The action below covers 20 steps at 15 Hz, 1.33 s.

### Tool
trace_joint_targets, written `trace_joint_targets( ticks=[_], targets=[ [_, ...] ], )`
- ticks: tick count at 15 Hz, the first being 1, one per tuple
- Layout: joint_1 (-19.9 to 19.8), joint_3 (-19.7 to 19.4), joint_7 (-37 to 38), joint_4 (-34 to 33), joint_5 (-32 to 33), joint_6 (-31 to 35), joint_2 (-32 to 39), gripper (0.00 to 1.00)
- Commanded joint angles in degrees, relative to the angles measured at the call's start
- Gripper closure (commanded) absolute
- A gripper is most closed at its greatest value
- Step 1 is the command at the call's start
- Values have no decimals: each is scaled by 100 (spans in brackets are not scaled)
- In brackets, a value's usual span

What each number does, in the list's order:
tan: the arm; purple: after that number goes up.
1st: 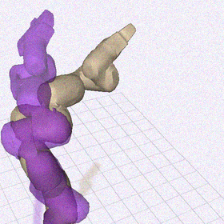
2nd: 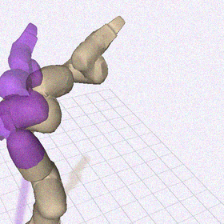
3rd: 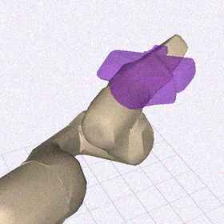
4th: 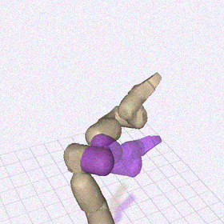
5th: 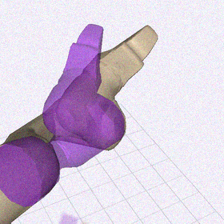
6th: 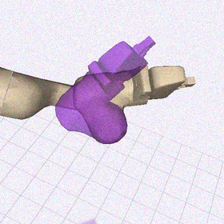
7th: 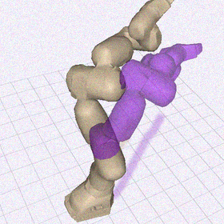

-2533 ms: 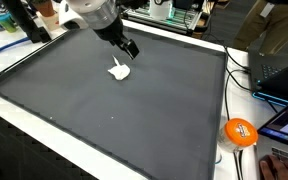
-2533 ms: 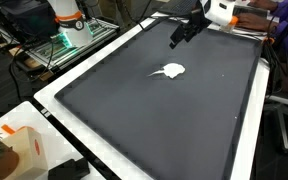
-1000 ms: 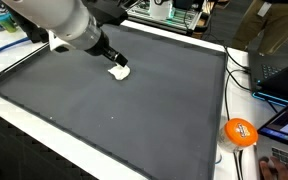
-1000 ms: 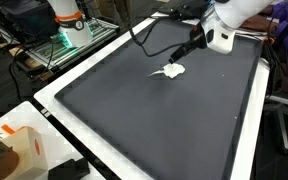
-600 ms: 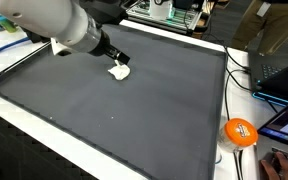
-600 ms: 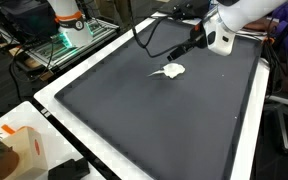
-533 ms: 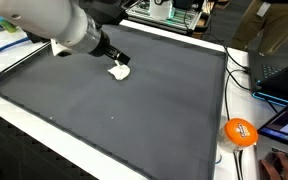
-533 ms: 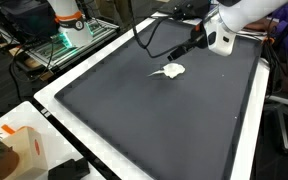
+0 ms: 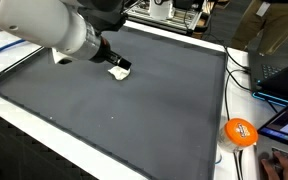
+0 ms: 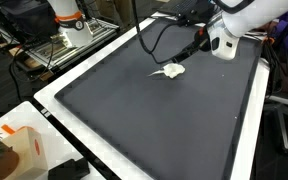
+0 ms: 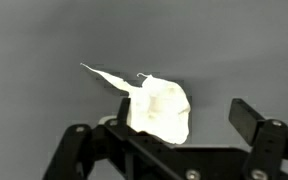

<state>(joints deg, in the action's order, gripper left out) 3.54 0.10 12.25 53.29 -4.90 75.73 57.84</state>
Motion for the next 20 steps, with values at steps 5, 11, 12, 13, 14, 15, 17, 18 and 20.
trace_joint_targets(
  ticks=[5, 11, 12, 13, 14, 15, 17, 18, 20],
  targets=[
    [-82, 32, -42, -456, -68, 278, 281, 0],
    [-70, 32, -30, -551, -57, 466, 349, 0],
    [-70, 32, -32, -565, -55, 465, 361, 0],
    [-70, 31, -33, -569, -54, 464, 367, 0],
    [-70, 30, -32, -568, -52, 464, 369, 0],
    [-70, 30, -30, -571, -53, 468, 372, 0],
    [-73, 35, -21, -592, -65, 486, 393, 0],
    [-72, 33, -16, -602, -64, 516, 403, 0],
    [-71, 39, -16, -630, -72, 559, 434, 0]
  ],
)
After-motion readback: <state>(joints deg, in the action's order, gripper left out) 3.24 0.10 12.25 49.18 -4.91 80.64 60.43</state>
